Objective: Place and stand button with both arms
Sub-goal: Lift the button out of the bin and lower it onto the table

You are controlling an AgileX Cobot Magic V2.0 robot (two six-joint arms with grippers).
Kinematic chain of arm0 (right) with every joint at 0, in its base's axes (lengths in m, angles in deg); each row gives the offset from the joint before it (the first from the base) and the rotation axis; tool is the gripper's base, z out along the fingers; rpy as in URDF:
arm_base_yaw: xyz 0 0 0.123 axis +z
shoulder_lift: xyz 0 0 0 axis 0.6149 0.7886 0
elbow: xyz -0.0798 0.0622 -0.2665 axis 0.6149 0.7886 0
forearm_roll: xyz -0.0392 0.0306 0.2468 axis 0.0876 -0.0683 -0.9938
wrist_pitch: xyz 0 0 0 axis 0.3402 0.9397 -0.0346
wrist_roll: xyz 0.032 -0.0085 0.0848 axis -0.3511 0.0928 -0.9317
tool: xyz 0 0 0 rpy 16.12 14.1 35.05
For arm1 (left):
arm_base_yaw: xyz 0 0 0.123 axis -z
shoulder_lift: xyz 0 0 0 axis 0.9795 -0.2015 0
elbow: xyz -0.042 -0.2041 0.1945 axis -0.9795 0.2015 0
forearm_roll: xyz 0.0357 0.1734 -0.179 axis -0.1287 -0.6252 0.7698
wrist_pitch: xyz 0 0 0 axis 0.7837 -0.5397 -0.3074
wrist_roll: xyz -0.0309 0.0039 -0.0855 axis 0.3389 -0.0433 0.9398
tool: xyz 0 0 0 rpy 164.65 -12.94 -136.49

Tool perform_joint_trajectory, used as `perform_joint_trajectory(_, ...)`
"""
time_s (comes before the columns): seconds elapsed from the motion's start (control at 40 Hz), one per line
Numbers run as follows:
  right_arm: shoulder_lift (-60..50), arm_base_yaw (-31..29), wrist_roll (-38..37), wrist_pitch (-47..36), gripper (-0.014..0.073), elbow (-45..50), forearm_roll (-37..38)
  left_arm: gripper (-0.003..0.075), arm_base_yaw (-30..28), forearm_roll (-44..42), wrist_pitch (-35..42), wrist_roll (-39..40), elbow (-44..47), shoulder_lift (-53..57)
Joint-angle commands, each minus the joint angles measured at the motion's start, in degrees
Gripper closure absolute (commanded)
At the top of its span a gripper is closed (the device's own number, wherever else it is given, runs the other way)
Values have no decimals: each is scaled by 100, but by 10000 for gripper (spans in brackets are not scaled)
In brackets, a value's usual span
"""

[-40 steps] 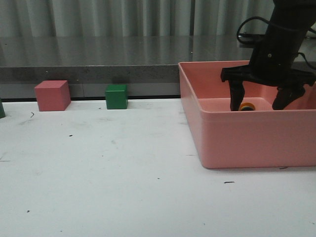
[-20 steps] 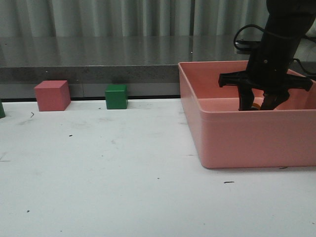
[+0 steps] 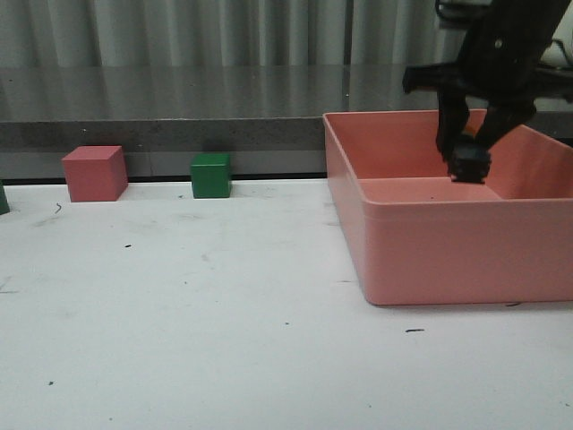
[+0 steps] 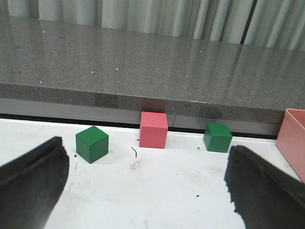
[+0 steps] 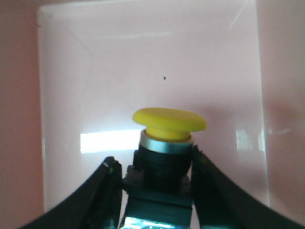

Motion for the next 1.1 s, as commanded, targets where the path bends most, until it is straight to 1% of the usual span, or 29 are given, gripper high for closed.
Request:
perform_joint_trajectory(0.0,-807,138,108,-219,398,-178,68,80,-16,6,450,57,-229,-79)
perform_joint_trajectory(0.15,-1326,536,108,-325,398,-178,68,80,-16,6,450,57,-229,-79)
perform_joint_trajectory(0.33,-1441,1412,108,-338,398,-220,68,80,-16,6,450,57,-229,-79)
perform_joint_trajectory(0.42,-1221,2061,102,-329,398,-375,0,80,-16,6,450,57,-229,-79)
perform_joint_trajectory(0.55,-697,2763,-78,-288,398,-832,-100,80,-16,6,450,57,-229,-79)
perform_joint_trajectory(0.7,172,3363,-365,-102,398,-1628,-100,80,-16,6,450,57,-229,-79)
perform_joint_trajectory(0.78,535,3491,-625,49,398,-1942,-100,80,-16,6,450,57,-229,-79)
perform_joint_trajectory(0.88,997,3504,-1123,137,398,-2252,-100,80,-16,6,450,57,-229,-79)
perform_joint_trajectory(1.07,1645,3511,-1634,129,398,-2352,-159,80,-16,6,450,57,-229,-79)
